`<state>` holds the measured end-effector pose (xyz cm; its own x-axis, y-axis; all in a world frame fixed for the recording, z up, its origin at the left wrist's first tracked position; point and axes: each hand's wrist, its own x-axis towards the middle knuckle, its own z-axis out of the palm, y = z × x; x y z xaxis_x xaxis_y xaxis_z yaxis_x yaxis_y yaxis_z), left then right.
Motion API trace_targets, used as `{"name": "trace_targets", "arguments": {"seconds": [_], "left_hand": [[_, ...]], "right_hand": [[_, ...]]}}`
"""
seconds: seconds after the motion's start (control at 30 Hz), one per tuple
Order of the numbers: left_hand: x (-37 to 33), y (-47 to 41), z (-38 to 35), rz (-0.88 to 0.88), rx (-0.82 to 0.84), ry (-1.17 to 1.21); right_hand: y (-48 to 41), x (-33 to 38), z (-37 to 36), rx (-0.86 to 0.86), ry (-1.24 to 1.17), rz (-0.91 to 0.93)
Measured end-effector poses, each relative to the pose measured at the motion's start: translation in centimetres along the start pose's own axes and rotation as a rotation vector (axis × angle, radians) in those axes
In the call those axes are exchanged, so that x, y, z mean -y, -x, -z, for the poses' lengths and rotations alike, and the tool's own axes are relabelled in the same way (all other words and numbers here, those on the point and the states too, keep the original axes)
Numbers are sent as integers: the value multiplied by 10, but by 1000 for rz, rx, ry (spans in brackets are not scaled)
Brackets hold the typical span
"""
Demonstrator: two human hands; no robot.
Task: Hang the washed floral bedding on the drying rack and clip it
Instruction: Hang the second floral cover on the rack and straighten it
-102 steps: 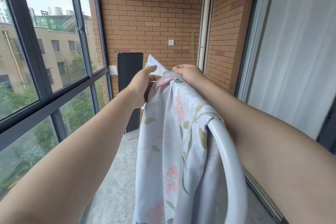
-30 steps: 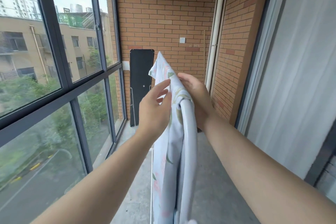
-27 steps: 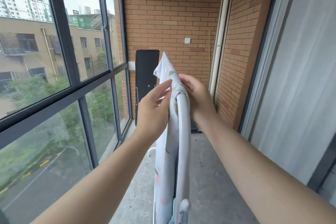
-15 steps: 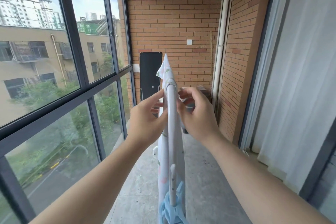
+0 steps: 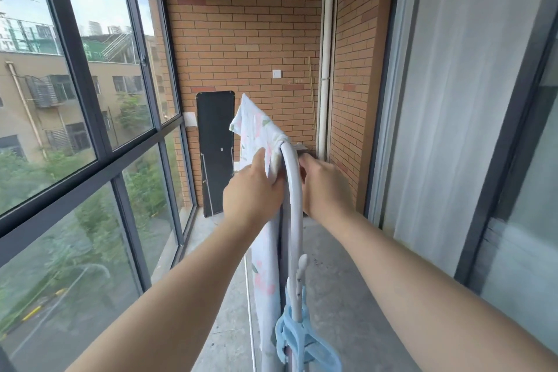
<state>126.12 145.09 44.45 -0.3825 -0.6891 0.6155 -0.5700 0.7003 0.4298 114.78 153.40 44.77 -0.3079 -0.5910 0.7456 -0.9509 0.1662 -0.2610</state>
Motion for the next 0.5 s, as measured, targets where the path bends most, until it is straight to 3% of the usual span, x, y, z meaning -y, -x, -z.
{"name": "trace_targets", "arguments": {"seconds": [0.13,0.27,0.37,0.5], "left_hand": [[-12,-5,6,-11,33,-52],[-3,-9,17,1,43,-119],[7,-17,33,-10,-20,-171],[-12,-17,48,-46,-98,-199]], "right_hand": [[-2,3,0,93,91,-80],[-7,7,11,154,277,-3],[-7,-2,28,56,384,53],[-8,-4,36,-17,373,-2]]}}
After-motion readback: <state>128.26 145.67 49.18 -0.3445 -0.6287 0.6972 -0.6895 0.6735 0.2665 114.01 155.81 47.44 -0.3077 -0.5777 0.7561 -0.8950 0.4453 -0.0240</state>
